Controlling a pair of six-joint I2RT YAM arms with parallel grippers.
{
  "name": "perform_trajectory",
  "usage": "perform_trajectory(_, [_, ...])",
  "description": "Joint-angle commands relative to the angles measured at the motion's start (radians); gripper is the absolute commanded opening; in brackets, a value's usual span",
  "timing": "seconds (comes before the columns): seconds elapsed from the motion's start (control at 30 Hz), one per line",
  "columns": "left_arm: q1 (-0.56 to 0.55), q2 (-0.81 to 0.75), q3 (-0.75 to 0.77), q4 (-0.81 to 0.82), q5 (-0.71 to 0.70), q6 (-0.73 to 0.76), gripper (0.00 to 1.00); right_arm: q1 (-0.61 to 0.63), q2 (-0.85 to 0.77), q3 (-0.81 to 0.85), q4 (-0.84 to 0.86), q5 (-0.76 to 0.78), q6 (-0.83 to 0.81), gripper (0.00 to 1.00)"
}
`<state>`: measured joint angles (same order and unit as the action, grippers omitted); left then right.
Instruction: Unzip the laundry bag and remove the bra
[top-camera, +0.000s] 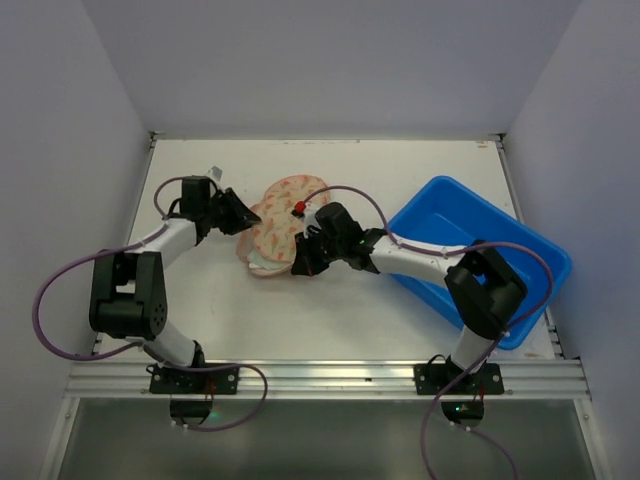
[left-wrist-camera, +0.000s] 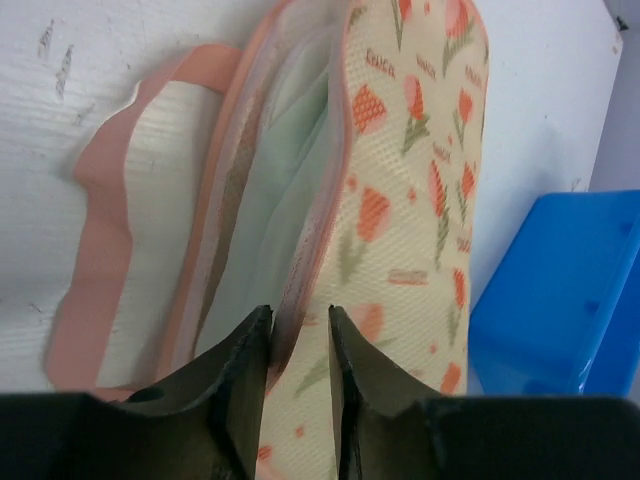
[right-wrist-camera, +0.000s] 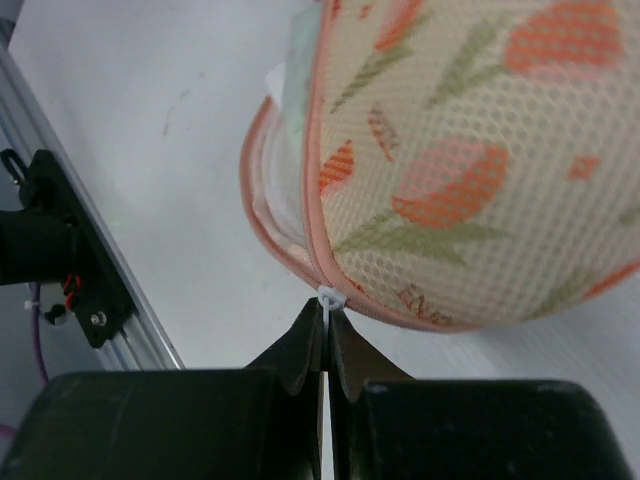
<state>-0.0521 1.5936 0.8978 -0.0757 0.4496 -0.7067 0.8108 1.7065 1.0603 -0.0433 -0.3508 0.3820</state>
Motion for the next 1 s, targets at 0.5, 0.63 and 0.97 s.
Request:
perform_trajectory(0.5, [-0.007,-0.481,-0.301,-0.105,-0.035,-0.056,0.91,0.094,0.179,0.227,0.037,-0.048,0.049,0.00])
perform_trajectory(0.63, [-0.049,-0.504,-0.333,-0.092,-0.066,-0.085,0.89,0.099,0.186,0.225,0.036,-0.045,0.041,0.00])
perform_trajectory(0.97, [-0.046,-0.376,-0.168,-0.098,-0.180,0.055,0.88,0.090,0.084,0.129,-0.154,0.053,0.011,0.24])
